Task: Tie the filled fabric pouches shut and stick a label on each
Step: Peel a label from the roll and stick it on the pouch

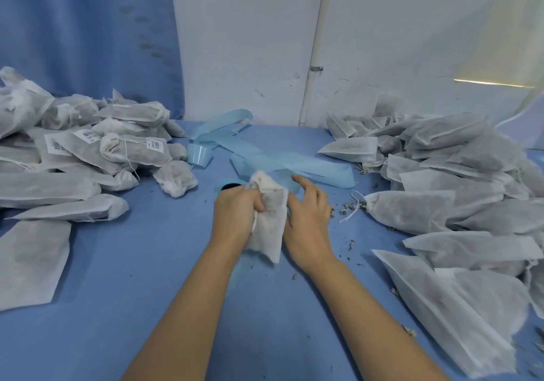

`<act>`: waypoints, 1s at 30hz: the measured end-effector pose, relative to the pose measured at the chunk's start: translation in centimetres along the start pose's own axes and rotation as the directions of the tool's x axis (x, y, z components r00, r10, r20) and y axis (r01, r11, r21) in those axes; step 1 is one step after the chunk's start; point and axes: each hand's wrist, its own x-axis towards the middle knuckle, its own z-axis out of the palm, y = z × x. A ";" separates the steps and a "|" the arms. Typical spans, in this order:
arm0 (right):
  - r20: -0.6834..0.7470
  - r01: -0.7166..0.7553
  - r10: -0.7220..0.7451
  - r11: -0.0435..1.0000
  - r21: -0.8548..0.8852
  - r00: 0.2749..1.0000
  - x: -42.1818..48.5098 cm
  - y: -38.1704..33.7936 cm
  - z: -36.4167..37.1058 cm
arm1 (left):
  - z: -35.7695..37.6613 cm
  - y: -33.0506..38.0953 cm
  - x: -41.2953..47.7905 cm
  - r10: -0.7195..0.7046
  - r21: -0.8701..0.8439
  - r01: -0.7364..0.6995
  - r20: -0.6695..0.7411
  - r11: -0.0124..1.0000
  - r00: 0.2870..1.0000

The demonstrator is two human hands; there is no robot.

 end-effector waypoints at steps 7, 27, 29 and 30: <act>-0.151 -0.154 0.146 0.987 -0.046 0.978 0.2 0.3 -0.5 | -0.2 -2.1 -0.1 0.215 0.361 -0.227 0.076 0.905 0.974; 0.147 -0.306 0.301 0.594 0.744 0.942 0.0 0.7 -0.8 | -0.7 -1.3 -0.4 0.131 -0.002 -0.132 0.143 0.991 0.981; 0.203 -0.336 0.285 0.569 0.751 0.937 0.0 0.7 -0.8 | -0.9 -1.4 -0.3 0.124 -0.016 -0.124 0.162 0.992 0.979; 0.213 -0.337 0.276 0.564 0.753 0.937 0.0 0.7 -0.9 | -1.0 -1.5 -0.2 0.124 -0.017 -0.123 0.165 0.992 0.978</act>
